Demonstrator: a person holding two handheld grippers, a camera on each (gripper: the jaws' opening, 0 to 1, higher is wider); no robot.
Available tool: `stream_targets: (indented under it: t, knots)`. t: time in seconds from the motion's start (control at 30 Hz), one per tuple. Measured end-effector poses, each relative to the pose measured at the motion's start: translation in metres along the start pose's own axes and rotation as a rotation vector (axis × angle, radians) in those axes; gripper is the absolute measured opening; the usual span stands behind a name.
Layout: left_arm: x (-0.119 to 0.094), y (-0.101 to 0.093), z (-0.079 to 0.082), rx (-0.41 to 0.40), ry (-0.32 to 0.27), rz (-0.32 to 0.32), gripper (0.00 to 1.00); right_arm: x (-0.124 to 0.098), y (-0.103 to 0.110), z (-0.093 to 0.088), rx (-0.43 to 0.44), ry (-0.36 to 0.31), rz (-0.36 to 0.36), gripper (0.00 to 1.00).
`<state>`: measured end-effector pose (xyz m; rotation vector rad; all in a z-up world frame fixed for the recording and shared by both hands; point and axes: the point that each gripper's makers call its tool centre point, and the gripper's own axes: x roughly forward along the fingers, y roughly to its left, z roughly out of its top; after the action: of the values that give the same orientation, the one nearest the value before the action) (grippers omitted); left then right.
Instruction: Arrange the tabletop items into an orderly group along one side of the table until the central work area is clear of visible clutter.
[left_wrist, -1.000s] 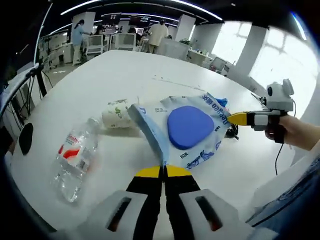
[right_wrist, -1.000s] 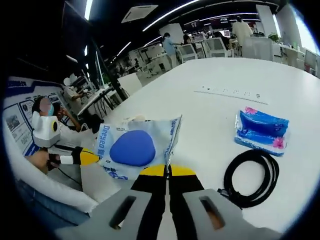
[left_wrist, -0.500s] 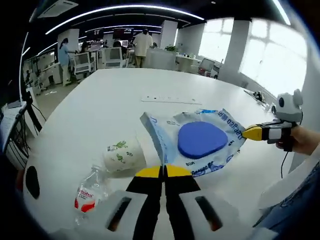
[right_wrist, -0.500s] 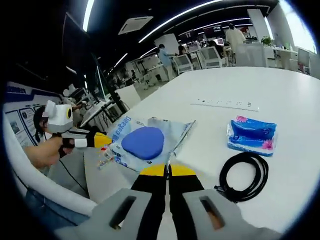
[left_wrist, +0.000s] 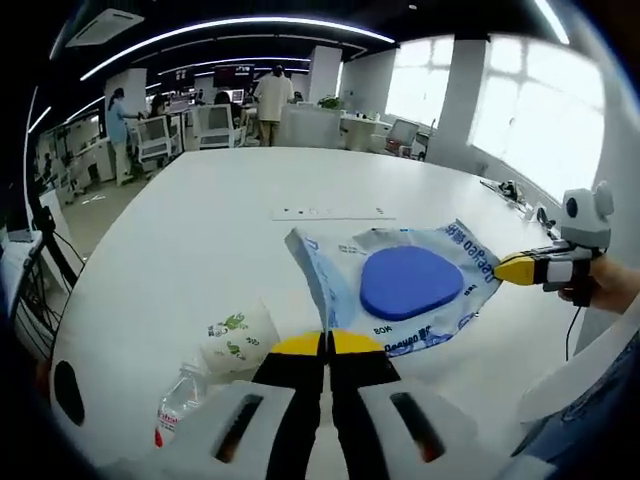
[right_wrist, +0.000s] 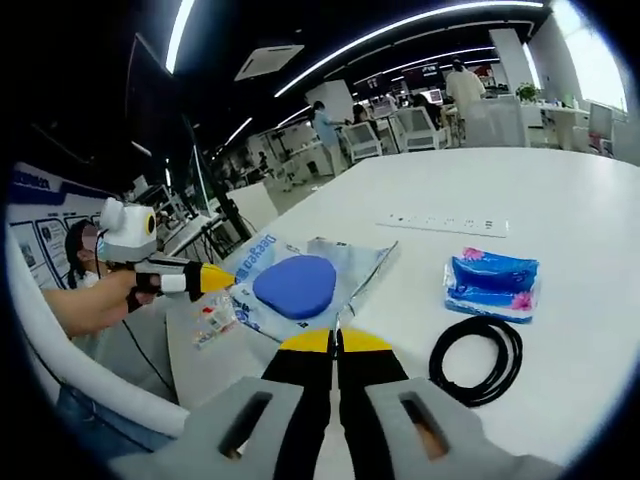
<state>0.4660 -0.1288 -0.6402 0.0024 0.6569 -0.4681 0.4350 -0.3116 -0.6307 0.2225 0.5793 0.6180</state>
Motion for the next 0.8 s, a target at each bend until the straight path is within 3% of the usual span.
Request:
stream_targets:
  t: [0.4,0.8]
  knots:
    - [0.018,0.007,0.020,0.017,-0.003,-0.006,0.00,0.019,-0.019,0.012,-0.004,0.016,-0.033,0.00]
    - [0.049,0.018,0.029,0.042,0.040,-0.014,0.00,0.046,-0.043,0.022,-0.027,0.058,-0.053,0.00]
